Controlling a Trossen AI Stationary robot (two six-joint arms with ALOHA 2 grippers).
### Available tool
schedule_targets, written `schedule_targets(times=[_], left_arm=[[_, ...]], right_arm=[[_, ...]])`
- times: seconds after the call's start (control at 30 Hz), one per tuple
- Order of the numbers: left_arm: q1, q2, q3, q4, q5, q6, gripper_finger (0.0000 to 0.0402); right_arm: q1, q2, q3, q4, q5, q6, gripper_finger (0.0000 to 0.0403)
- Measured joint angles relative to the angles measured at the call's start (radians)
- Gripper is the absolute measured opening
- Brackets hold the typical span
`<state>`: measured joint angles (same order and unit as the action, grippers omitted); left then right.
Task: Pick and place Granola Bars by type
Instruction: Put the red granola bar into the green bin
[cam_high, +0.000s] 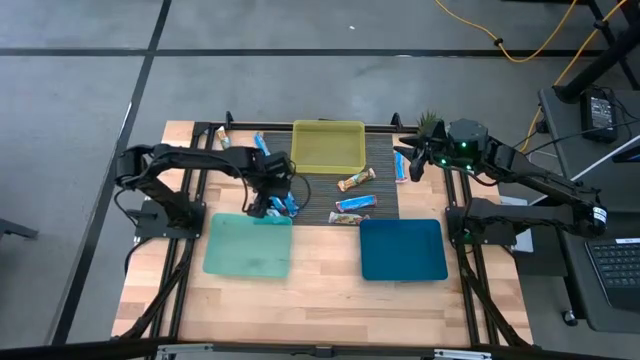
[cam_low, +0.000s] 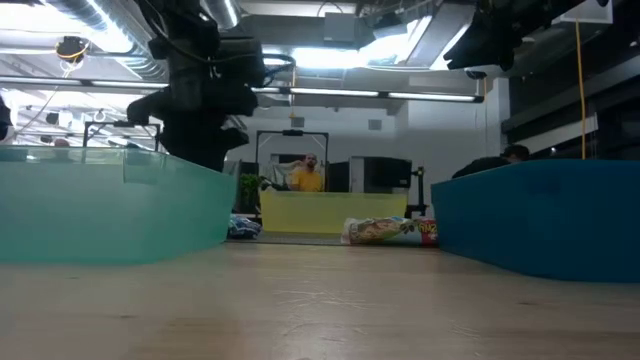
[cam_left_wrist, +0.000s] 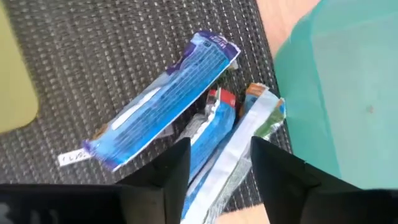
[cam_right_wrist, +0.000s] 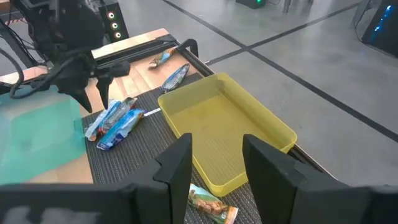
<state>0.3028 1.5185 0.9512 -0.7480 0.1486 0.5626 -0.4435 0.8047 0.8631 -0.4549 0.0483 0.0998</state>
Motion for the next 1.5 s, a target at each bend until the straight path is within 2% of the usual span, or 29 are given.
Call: schedule_targets(times=[0.2,0.57,0.73,0.97,1.1,1.27,1.5], left_arm=[[-0.018,0.055,0.000,0.059,-0.003,-0.009,0.0173],[-0.020,0.139,0.000,0.091,0.002,-0.021,0.0158],[-0.020,0.147,0.000,0.090,0.002,-0.026,0.0128],[-0.020,0.147,0.000,0.090,0.006,-0.043,0.0048],[-0.020,0.147,0.000,0.090,0.043,-0.059,0.0008],[-0.020,0.147,0.010,0.057,0.058,-0.081,0.0007],[-0.020,0.127,0.112,-0.042,0.056,-0.070,0.0002]], right_arm=[[0.000,0.000,0.000,0.000,0.000,0.001,0.0145],[0.008,0.000,0.000,-0.006,-0.001,0.005,0.0145],[0.008,0.000,0.000,-0.030,-0.001,0.005,0.0145],[0.008,0.000,0.000,-0.033,-0.001,0.005,0.0145],[0.008,0.000,0.000,-0.033,-0.001,0.005,0.0145],[0.008,0.000,0.000,-0.033,-0.001,0.005,0.0145],[0.008,0.000,0.000,-0.033,-0.001,0.005,0.0145]])
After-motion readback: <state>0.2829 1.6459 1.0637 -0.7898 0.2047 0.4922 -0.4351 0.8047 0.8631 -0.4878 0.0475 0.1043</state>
